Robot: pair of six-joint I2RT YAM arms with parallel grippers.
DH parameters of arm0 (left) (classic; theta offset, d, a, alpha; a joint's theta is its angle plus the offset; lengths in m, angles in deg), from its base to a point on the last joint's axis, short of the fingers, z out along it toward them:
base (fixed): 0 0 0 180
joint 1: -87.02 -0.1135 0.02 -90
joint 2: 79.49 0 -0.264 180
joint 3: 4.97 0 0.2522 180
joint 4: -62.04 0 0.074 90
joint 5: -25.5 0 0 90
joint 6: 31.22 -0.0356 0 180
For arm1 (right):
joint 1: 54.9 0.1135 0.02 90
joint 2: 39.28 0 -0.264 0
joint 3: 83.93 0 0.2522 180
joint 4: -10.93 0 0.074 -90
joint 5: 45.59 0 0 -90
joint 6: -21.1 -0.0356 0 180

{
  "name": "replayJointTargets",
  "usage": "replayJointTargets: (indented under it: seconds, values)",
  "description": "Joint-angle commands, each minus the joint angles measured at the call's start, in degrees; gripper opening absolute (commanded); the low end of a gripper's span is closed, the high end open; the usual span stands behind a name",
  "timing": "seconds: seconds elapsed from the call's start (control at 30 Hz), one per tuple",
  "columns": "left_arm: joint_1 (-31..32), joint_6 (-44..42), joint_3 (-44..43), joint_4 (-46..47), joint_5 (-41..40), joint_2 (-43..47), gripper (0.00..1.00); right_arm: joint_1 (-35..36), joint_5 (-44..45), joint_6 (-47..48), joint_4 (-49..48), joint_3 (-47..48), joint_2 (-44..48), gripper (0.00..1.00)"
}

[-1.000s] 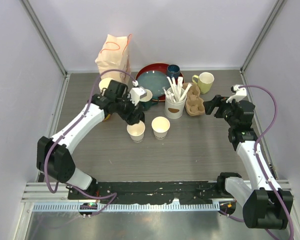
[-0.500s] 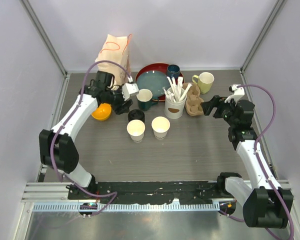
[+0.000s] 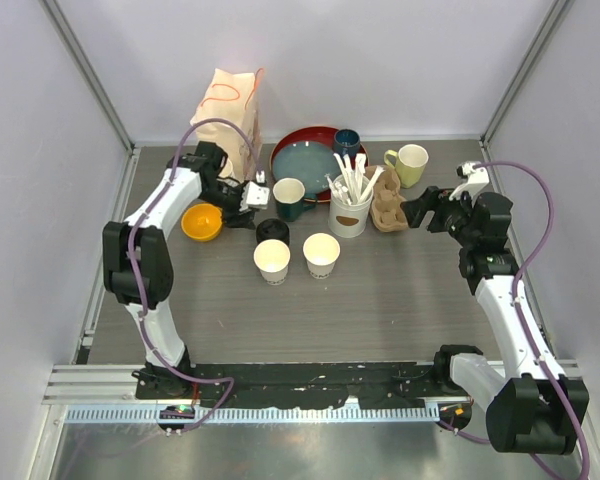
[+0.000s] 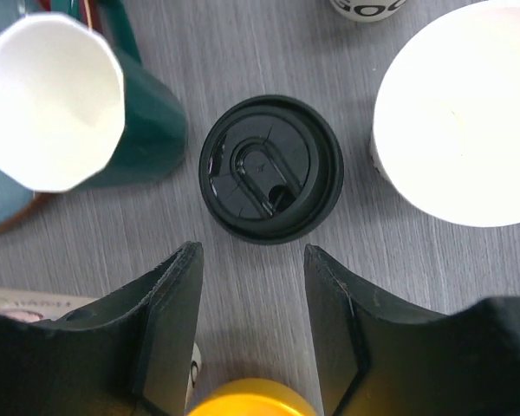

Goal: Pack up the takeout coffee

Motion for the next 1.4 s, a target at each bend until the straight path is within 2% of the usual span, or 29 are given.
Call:
replayJointTargets:
  seconds: [0.0,0.1,0.17,0.37,0.5,0.9,1.0,1.1,1.27,1.37]
  values:
    - [1.25,-11.58,-0.14,-3.52,3.44,0.02,0.53,0.44,-0.4,1.6,1.87,3.48,-0.21,0.82]
    - [2.04,-17.9,-2.16,-10.01,2.82,-1.48,0.53,0.52,-0.49,1.86,1.87,3.48,-0.74,0.82]
    - [2.39,-18.72,-3.48,-12.22,2.3,-3.06,0.53,0.61,-0.66,2.04,2.14,3.57,-1.18,0.82]
    - [3.45,-18.99,-2.43,-10.48,1.5,-4.56,0.49,0.61,-1.19,2.39,2.23,3.75,-1.97,0.82]
    - [4.59,-15.65,-1.02,-6.35,0.19,-4.64,0.46,0.7,-1.54,2.22,2.4,3.83,-2.59,0.82]
    - [4.68,-12.4,0.82,-4.85,-3.95,-4.82,0.38,0.87,-2.86,2.22,2.05,3.48,-2.41,0.82]
    - [4.77,-10.65,1.26,-4.41,-5.0,-4.03,0.32,0.87,-3.03,2.04,2.14,3.39,-2.24,0.82]
    - [4.68,-7.4,1.97,-2.65,-6.76,-3.59,0.23,0.96,-3.12,2.13,2.05,3.31,-1.89,0.82]
    - [4.24,-4.23,4.25,-0.64,-7.38,-1.57,0.01,1.14,-3.39,1.95,1.87,3.04,-1.54,0.82]
    - [4.07,-0.63,6.88,1.91,-7.46,0.45,0.0,1.14,-3.56,1.78,1.53,2.87,-1.36,0.82]
